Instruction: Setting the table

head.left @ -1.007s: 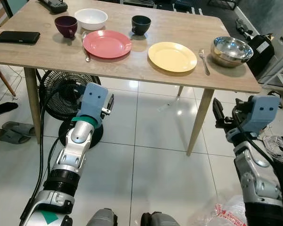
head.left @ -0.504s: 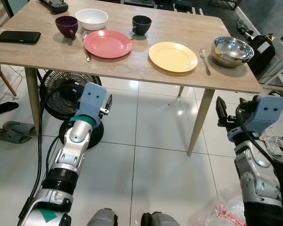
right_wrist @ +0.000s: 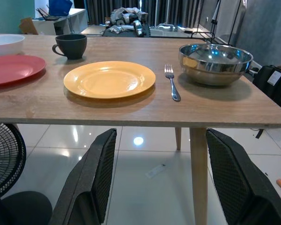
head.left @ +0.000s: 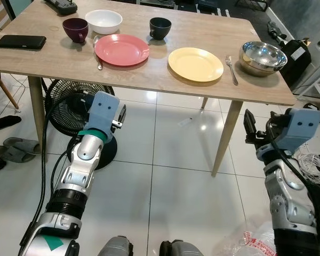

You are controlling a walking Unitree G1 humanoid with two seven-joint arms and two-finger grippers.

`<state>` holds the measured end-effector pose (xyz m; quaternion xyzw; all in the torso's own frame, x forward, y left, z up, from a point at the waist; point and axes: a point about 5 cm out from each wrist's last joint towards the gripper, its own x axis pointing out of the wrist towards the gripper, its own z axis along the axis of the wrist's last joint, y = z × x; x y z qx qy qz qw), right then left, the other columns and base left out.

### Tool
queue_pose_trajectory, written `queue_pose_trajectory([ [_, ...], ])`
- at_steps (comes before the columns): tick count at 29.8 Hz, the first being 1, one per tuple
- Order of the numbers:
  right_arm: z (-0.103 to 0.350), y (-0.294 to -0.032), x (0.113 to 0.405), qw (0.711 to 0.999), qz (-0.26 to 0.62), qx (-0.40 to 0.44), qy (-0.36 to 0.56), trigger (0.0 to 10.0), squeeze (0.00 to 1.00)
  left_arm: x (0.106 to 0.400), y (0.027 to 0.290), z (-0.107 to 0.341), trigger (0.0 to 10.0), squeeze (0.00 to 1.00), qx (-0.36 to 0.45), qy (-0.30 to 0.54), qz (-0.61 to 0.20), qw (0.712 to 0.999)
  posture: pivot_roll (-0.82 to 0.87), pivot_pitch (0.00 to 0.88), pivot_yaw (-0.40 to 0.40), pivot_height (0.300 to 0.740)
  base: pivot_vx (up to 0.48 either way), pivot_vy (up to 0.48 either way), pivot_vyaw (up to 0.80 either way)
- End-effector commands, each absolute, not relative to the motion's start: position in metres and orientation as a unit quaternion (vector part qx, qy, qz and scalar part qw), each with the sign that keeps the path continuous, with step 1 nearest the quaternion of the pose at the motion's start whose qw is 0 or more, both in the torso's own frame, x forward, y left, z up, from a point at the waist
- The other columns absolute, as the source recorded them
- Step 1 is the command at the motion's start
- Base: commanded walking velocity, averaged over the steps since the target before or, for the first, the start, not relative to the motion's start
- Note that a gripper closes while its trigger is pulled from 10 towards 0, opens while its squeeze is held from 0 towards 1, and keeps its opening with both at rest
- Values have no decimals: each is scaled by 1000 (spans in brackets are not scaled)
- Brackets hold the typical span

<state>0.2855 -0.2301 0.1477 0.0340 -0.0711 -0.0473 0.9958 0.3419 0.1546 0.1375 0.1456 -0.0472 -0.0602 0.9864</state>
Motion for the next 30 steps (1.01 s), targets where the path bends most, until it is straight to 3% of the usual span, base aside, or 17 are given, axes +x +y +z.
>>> queue_pose_trajectory([
  [1, 147, -230, 286, 995, -51, 37, -72, 10000, 0, 342, 154, 133, 10000, 0, 141, -38, -63, 987, 93, 0, -32, 740, 0, 0, 0],
  [9, 149, -222, 287, 996, -43, 34, -73, 10000, 0, 345, 164, 136, 10000, 0, 146, -34, -60, 987, 99, 0, -53, 740, 0, 0, 0],
  [15, 148, -234, 290, 997, -45, 26, -62, 10000, 0, 343, 171, 133, 10000, 0, 158, -26, -68, 985, 129, 34, -86, 740, 0, 0, 0],
  [26, 133, -223, 286, 999, -23, 33, -34, 10000, 0, 327, 159, 111, 10000, 0, 163, -11, -76, 984, 111, 30, -101, 740, 0, 0, 0],
  [30, 137, -226, 278, 997, -48, 23, -48, 10000, 0, 333, 145, 118, 10000, 0, 183, -32, -117, 976, 69, 22, -48, 740, 0, 0, 0],
])
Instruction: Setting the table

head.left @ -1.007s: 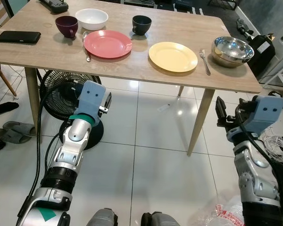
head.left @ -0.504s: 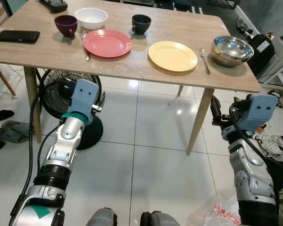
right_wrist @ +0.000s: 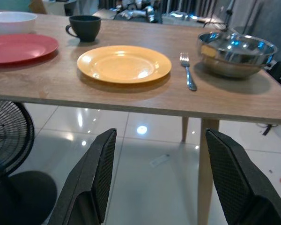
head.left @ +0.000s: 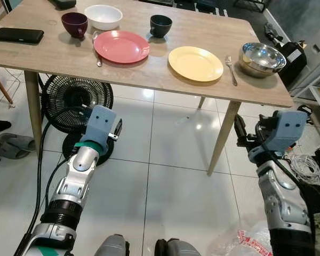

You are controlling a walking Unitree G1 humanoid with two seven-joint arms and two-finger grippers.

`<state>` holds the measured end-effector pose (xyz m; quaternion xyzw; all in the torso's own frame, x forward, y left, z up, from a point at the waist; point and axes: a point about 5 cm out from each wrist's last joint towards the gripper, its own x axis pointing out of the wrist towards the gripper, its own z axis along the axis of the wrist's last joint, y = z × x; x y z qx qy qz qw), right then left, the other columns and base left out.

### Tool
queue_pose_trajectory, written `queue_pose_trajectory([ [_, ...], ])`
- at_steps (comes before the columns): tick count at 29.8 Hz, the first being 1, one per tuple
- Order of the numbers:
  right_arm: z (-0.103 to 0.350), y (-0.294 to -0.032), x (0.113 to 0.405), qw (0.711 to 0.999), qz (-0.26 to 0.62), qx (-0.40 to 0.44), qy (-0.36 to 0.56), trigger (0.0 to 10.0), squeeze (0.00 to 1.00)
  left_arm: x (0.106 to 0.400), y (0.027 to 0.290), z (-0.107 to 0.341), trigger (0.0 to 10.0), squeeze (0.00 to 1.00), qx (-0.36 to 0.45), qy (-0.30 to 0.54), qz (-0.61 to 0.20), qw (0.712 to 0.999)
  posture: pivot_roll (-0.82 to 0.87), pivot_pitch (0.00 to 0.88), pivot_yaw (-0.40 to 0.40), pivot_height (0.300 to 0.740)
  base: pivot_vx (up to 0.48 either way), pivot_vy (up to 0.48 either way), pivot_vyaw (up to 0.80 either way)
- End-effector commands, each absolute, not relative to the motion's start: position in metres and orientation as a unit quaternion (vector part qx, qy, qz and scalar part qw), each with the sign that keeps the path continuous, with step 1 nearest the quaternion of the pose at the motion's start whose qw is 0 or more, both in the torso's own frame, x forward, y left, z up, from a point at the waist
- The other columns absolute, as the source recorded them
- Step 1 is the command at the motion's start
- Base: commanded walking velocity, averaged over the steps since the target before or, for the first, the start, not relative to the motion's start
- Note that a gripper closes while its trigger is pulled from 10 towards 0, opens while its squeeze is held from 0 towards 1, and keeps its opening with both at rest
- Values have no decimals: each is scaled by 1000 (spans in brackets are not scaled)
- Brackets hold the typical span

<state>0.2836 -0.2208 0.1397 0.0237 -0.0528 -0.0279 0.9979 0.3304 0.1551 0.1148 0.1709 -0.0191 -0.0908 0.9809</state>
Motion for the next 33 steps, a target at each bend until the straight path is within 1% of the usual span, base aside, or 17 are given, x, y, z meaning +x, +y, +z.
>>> queue_pose_trajectory([
  [1, 137, -226, 278, 997, -48, 23, -48, 10000, 0, 333, 145, 118, 10000, 0, 183, -32, -117, 976, 69, 22, -48, 740, 0, 0, 0],
  [5, 131, -230, 271, 997, -60, 27, -42, 10000, 0, 338, 141, 122, 10000, 0, 183, -33, -127, 974, 56, 19, -22, 740, 0, 0, 0],
  [11, 128, -231, 267, 997, -61, 23, -38, 10000, 0, 339, 138, 120, 10000, 0, 186, -30, -133, 973, 42, 18, -20, 740, 0, 0, 0],
  [20, 133, -226, 272, 997, -55, 29, -49, 10000, 0, 338, 135, 121, 10000, 0, 177, -35, -127, 975, 58, 12, -37, 740, 0, 0, 0],
  [33, 134, -222, 274, 997, -52, 25, -51, 10000, 0, 340, 136, 120, 10000, 0, 161, -29, -123, 979, 58, 4, -30, 740, 0, 0, 0],
])
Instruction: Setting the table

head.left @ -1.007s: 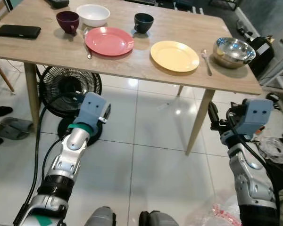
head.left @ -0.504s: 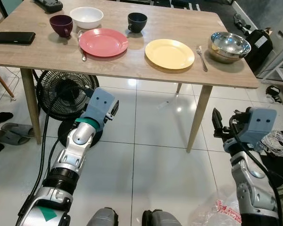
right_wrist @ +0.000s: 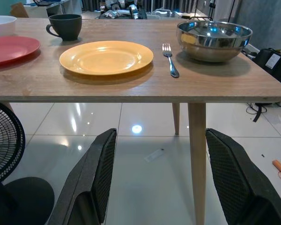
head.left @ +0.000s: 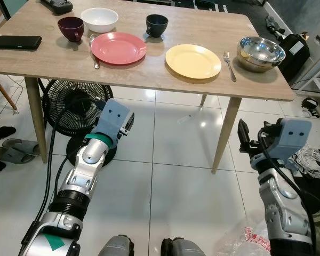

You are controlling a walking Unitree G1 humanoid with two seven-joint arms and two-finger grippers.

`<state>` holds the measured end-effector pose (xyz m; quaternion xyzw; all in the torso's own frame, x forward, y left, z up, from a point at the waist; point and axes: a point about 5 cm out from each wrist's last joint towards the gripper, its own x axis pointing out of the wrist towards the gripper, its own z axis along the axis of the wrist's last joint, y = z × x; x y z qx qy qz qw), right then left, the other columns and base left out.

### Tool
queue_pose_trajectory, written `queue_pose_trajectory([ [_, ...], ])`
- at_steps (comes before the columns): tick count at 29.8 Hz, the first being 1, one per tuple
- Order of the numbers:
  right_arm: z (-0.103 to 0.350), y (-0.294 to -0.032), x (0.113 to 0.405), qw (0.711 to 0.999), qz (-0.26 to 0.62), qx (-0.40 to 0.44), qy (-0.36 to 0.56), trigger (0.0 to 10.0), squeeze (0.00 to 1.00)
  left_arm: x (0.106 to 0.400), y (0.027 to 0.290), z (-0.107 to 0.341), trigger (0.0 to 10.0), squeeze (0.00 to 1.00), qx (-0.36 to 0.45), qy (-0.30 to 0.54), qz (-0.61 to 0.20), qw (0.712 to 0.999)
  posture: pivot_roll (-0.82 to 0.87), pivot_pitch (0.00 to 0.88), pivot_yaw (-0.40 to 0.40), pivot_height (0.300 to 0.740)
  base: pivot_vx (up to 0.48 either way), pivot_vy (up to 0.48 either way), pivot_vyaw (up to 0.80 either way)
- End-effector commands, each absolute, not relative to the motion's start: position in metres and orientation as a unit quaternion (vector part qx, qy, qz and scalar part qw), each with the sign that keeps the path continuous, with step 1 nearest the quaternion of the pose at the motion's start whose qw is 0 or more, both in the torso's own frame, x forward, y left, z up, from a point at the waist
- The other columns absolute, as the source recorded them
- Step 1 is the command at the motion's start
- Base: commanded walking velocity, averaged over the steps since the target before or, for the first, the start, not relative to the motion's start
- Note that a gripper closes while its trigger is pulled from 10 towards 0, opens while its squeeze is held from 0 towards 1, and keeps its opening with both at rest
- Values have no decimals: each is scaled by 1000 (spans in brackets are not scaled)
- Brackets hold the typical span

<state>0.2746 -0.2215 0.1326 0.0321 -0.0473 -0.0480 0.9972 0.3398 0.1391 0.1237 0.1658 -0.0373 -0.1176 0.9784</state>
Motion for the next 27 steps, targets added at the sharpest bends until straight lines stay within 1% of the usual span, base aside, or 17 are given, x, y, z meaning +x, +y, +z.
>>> queue_pose_trajectory([
  [1, 134, -222, 274, 997, -52, 24, -51, 10000, 0, 340, 136, 121, 10000, 0, 158, -29, -123, 979, 57, 5, -28, 740, 0, 0, 0],
  [12, 137, -228, 272, 996, -65, 25, -57, 10000, 0, 342, 133, 123, 10000, 0, 149, -30, -120, 981, 54, 11, -32, 740, 0, 0, 0],
  [27, 138, -226, 273, 996, -63, 31, -58, 10000, 0, 341, 129, 124, 10000, 0, 139, -42, -112, 983, 55, 17, -41, 740, 0, 0, 0],
])
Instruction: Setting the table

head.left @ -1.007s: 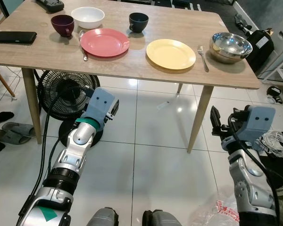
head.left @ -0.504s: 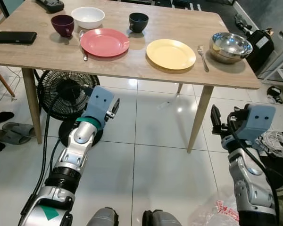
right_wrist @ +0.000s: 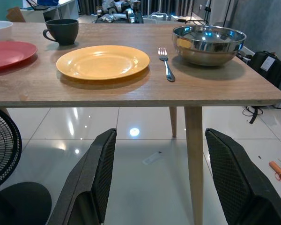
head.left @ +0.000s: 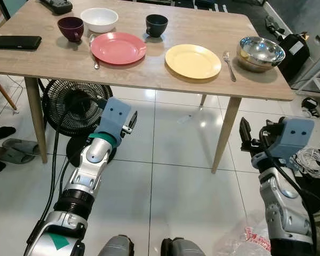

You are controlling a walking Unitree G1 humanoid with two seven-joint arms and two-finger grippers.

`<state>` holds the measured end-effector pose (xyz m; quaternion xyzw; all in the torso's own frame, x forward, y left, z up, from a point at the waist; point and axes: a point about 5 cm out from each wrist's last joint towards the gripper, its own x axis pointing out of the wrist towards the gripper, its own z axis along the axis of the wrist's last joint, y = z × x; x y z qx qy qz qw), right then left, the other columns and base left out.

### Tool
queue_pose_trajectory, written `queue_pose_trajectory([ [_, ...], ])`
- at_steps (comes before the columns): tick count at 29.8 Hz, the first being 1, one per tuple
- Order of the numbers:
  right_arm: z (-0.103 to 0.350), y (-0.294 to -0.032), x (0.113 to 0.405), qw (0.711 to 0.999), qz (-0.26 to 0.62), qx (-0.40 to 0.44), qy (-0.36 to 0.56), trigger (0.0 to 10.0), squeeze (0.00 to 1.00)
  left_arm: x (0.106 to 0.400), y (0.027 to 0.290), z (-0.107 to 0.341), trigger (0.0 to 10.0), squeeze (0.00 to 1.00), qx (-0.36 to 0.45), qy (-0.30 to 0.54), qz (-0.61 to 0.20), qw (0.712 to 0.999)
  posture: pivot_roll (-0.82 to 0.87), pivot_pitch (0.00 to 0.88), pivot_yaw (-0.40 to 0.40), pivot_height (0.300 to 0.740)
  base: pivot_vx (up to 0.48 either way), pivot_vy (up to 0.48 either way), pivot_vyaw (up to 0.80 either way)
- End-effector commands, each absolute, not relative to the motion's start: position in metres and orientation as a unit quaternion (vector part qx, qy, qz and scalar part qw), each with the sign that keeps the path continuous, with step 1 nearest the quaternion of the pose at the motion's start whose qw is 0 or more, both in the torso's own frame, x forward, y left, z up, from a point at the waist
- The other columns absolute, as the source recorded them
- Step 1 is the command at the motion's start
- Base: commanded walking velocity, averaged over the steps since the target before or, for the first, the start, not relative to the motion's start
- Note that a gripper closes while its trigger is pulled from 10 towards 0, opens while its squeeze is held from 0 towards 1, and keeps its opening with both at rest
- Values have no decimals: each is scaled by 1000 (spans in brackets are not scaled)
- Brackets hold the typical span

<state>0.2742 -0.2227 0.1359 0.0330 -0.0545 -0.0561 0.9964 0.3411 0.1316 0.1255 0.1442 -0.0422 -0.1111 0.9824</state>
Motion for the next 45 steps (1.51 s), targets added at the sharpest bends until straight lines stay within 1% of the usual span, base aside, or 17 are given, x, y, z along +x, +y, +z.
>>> queue_pose_trajectory([
  [1, 138, -225, 272, 996, -63, 32, -59, 10000, 0, 341, 129, 125, 10000, 0, 140, -44, -109, 983, 49, 18, -44, 740, 0, 0, 0],
  [6, 138, -225, 272, 996, -62, 32, -58, 10000, 0, 342, 129, 127, 10000, 0, 142, -49, -100, 984, 46, 19, -46, 740, 0, 0, 0],
  [25, 136, -224, 269, 996, -63, 33, -54, 10000, 0, 344, 128, 130, 10000, 0, 140, -53, -91, 984, 42, 23, -42, 740, 394, 0, 0],
  [29, 136, -225, 269, 996, -64, 33, -55, 10000, 0, 344, 124, 142, 10000, 0, 157, -85, -100, 979, 41, 23, -40, 740, 414, 0, 0],
  [31, 136, -225, 269, 996, -64, 33, -55, 10000, 0, 344, 124, 142, 10000, 0, 157, -85, -100, 979, 41, 23, -40, 740, 420, 0, 0],
  [36, 137, -226, 269, 996, -66, 33, -57, 10000, 0, 346, 117, 173, 10000, 0, 165, -147, -111, 969, 41, 22, -41, 740, 415, 0, 0],
  [38, 137, -226, 269, 996, -66, 33, -57, 10000, 0, 346, 117, 173, 10000, 0, 165, -147, -111, 969, 41, 22, -41, 740, 412, 0, 0],
  [41, 140, -223, 271, 996, -57, 33, -60, 10000, 0, 347, 115, 196, 10000, 0, 165, -185, -115, 962, 43, 23, -40, 740, 412, 0, 0],
  [45, 142, -219, 273, 996, -49, 31, -63, 10000, 0, 348, 116, 201, 10000, 0, 163, -190, -116, 961, 48, 23, -40, 740, 413, 0, 0],
])
